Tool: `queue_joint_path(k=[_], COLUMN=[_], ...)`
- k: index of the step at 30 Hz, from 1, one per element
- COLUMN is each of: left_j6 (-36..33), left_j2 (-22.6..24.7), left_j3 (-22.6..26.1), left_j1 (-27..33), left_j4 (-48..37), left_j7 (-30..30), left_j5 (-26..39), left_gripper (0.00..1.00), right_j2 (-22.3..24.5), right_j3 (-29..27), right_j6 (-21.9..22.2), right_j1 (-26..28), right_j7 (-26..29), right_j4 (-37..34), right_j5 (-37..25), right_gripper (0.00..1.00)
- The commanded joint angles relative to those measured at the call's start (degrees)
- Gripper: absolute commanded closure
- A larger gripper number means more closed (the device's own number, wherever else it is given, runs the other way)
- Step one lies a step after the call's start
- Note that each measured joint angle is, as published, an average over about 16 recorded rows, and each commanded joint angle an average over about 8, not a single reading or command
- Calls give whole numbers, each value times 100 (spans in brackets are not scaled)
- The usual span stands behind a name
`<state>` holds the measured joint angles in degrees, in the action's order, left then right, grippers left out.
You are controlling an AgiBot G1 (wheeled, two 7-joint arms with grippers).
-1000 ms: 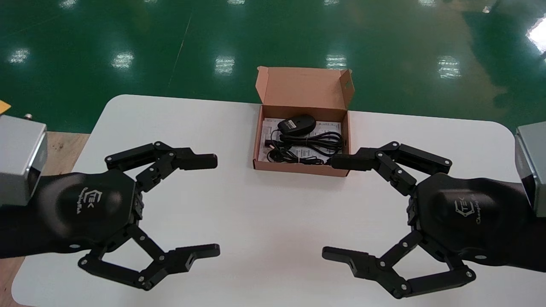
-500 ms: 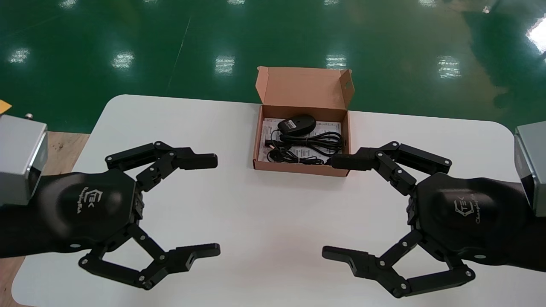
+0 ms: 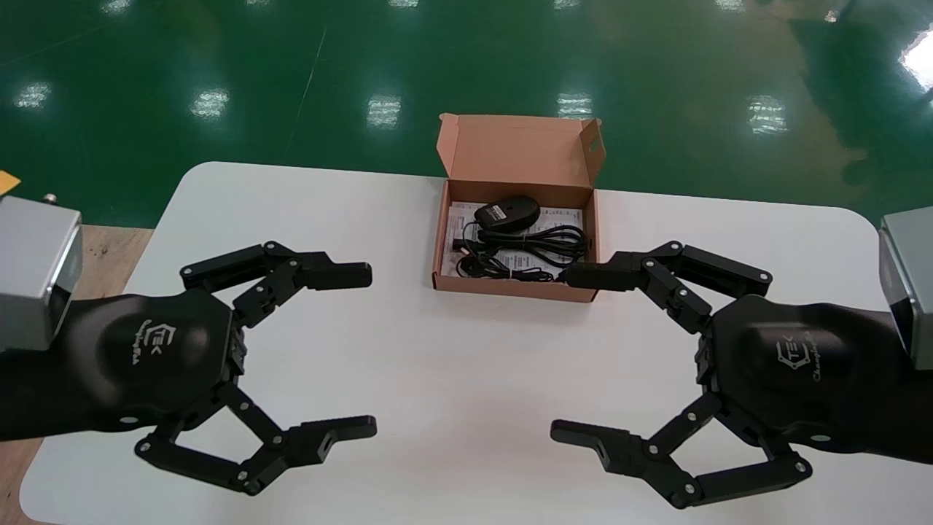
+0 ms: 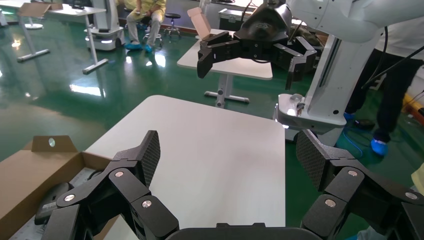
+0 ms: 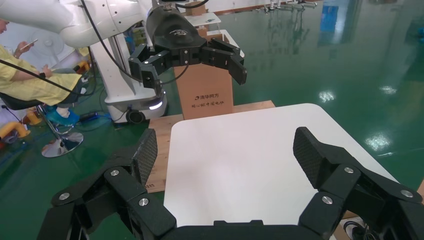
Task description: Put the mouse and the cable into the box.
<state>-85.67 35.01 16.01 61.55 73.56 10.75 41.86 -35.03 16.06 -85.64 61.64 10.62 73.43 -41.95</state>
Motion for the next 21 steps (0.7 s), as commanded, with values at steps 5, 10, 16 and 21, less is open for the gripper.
queue_joint_path(k=[5,10,16,21], left_j6=[0,0,0,0], left_j2=[0,0,0,0], left_j3=[0,0,0,0], left_j1=[0,0,0,0], left_j4=[0,0,0,0], left_j7=[0,0,0,0], left_j5=[0,0,0,0], left_gripper=[0,0,0,0], right_j2=[0,0,0,0], right_j3=[0,0,0,0], right_j6=[0,0,0,0], right_j1=[1,1,1,1], right_j7=[0,0,0,0], right_j4=[0,0,0,0], right_j5=[0,0,0,0], right_gripper=[0,0,0,0])
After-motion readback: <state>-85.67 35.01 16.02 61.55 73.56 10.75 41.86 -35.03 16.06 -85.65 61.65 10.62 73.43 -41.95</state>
